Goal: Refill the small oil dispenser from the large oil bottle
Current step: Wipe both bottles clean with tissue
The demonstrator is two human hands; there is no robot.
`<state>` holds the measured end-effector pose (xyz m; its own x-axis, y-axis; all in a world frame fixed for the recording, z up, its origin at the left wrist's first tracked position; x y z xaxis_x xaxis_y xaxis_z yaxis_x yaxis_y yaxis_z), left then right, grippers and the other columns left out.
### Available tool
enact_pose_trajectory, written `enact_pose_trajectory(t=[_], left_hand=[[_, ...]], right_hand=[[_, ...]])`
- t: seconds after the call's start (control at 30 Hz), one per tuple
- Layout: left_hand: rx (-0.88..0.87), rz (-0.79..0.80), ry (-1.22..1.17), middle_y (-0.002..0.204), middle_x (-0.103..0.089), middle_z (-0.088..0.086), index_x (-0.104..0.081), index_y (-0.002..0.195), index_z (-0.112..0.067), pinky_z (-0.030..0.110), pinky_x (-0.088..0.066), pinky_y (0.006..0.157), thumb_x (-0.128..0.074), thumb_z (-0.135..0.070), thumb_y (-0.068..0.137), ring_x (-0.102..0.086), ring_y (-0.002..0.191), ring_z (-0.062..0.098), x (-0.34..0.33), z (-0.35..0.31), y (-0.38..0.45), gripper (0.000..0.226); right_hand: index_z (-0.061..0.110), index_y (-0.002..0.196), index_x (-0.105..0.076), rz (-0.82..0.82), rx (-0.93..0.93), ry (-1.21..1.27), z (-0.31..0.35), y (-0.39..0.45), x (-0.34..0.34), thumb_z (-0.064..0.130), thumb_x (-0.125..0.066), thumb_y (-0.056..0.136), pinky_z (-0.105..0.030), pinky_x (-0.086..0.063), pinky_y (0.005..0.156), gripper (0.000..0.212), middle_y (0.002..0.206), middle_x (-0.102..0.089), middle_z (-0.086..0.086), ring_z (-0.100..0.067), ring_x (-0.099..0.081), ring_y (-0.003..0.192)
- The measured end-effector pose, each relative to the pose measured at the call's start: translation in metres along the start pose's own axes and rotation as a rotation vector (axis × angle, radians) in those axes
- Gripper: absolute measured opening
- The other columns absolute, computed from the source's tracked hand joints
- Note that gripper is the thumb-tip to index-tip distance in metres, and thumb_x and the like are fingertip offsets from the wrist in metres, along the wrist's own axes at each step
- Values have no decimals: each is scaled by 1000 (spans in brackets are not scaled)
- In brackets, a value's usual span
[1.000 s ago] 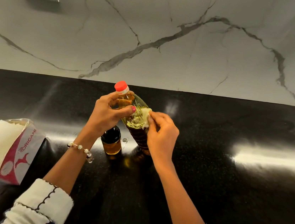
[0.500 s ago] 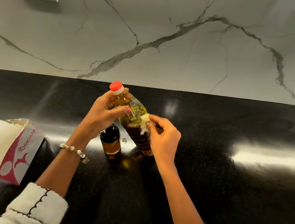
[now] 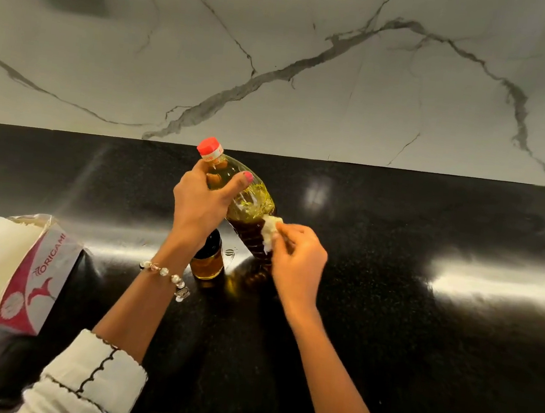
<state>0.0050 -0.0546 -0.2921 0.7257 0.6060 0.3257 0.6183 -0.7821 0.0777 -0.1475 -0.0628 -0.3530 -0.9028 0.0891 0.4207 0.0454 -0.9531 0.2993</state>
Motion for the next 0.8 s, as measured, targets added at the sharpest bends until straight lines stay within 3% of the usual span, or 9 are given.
enact_pose_trajectory(t=[0.13, 0.27, 0.43, 0.63, 0.73, 0.8], left_hand=[[-49, -55, 89, 94, -64, -8, -59, 103, -27, 34, -57, 83, -73, -51, 77, -63, 87, 6, -8, -5, 1, 38], [-62, -67, 140, 96, -65, -5, -62, 104, -25, 46, -55, 87, -72, -56, 74, -64, 94, 17, -11, -9, 3, 45], [-87, 5, 152, 96, -65, -3, -61, 100, -29, 44, -56, 85, -74, -52, 73, -63, 93, 16, -14, -14, 0, 38], [-220, 283, 89, 101, -68, -3, -62, 113, -24, 32, -58, 82, -79, -24, 76, -66, 91, 10, -14, -23, -10, 41], [-255, 397, 56, 108, -67, -5, -60, 123, -21, 36, -57, 88, -80, -17, 75, -65, 100, 11, -13, -22, -15, 52], [-266, 451, 31, 111, -67, -4, -58, 125, -20, 39, -56, 90, -80, -13, 74, -65, 103, 12, -12, -20, -17, 56]], right_hand=[[2, 105, -71, -79, 173, -15, 20, -2, -12, 10, -67, 87, -18, -49, 78, 20, 100, -65, -6, -12, -59, 91], [2, 100, -73, -134, 96, -58, -23, 0, -2, 3, -68, 84, -21, -51, 80, 17, 96, -68, -7, -14, -64, 88], [5, 106, -71, -62, -307, -86, -54, -8, 7, 4, -65, 87, -10, -45, 75, 20, 100, -70, -6, -12, -65, 92], [10, 101, -74, -124, -58, 90, -11, 15, 17, 6, -66, 87, -13, -51, 78, 17, 96, -70, 1, -4, -66, 87], [11, 102, -74, 13, -27, 179, -12, 32, 26, 4, -64, 87, -16, -53, 78, 19, 96, -72, 2, -4, -67, 89], [13, 101, -75, 135, -124, 191, -26, 33, 28, 4, -64, 87, -19, -54, 79, 20, 94, -74, 4, -1, -68, 88]])
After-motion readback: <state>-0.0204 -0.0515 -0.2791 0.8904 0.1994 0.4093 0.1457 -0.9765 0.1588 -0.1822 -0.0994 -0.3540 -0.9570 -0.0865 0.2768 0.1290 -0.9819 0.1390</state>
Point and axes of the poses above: each hand's wrist, its own y-axis towards the middle knuckle, its own x-axis out of the back of the hand, z = x × y, the point moved 1 cm from there along y, towards the middle knuckle
